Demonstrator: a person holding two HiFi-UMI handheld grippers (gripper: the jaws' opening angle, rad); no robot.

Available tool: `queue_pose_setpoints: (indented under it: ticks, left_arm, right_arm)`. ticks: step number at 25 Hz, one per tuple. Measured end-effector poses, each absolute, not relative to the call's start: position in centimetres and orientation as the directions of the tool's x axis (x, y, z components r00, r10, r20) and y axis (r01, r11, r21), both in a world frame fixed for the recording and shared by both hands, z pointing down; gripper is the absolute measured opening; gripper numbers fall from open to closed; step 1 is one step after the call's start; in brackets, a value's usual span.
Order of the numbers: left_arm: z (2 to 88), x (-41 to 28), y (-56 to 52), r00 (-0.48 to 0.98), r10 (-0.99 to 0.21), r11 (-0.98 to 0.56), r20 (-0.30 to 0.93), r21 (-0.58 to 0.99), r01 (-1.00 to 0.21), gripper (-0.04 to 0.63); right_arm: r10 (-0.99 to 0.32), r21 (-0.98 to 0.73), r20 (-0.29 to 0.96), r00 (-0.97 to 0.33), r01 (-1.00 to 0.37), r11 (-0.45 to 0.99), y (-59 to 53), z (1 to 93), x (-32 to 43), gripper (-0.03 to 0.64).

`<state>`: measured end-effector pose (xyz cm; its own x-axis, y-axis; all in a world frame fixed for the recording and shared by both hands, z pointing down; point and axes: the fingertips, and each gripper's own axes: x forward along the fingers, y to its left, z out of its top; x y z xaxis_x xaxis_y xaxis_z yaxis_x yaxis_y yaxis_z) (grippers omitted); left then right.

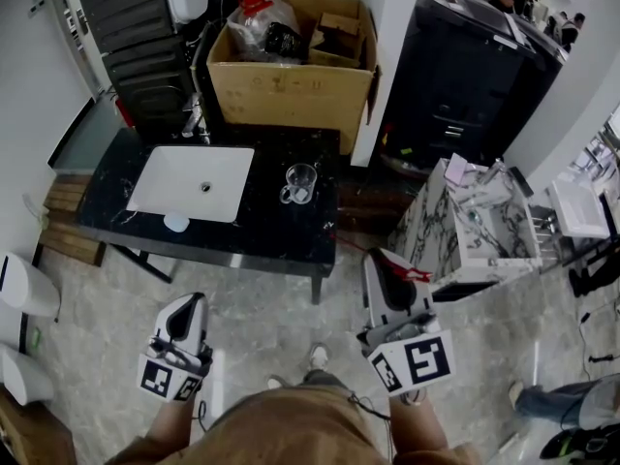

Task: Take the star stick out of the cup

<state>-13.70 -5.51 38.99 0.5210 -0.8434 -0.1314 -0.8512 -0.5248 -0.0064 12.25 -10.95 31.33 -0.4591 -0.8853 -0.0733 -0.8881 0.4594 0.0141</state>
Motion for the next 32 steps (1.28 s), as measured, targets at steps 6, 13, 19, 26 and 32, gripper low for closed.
queue_pose_setpoints:
  ticks: [6,13,19,26,32]
  left_arm:
    - [38.6,-13.8,-4.9,0.512,-0.848,-0.515,-0.137,-0.014,-0.857,0.002]
    - [37.8,-14.0,-3.8,0.506,-0.849,-0.508,-0.151,-0.026,-0.861,0.002]
    - [36.8,-14.0,-2.9,0.506,-0.846,-0.505,-0.168,-0.049,-0.862,0.001]
    - [35.7,-14.7,-1.5,0.496,-0.848,-0.499,-0.186,-0.033,-0.866,0.002]
    - [35.0,-16.0,-0.4,0.468,-0.862,-0.470,-0.196,-0.041,-0.882,0.002]
  right_arm:
    - [-0.902,-0.058,-0.069,-0.427,-0.900,0.431,-9.7,31.9,14.4,0.012]
    - [-0.908,-0.094,-0.079,-0.412,-0.903,0.419,-8.1,31.2,15.5,0.012]
    - [-0.910,-0.099,-0.074,-0.408,-0.905,0.414,-6.4,30.9,15.8,0.012]
    - [-0.916,-0.090,-0.066,-0.396,-0.912,0.401,-5.3,31.3,16.2,0.012]
    - [-0.923,-0.104,-0.074,-0.377,-0.918,0.383,-4.9,31.2,16.8,0.012]
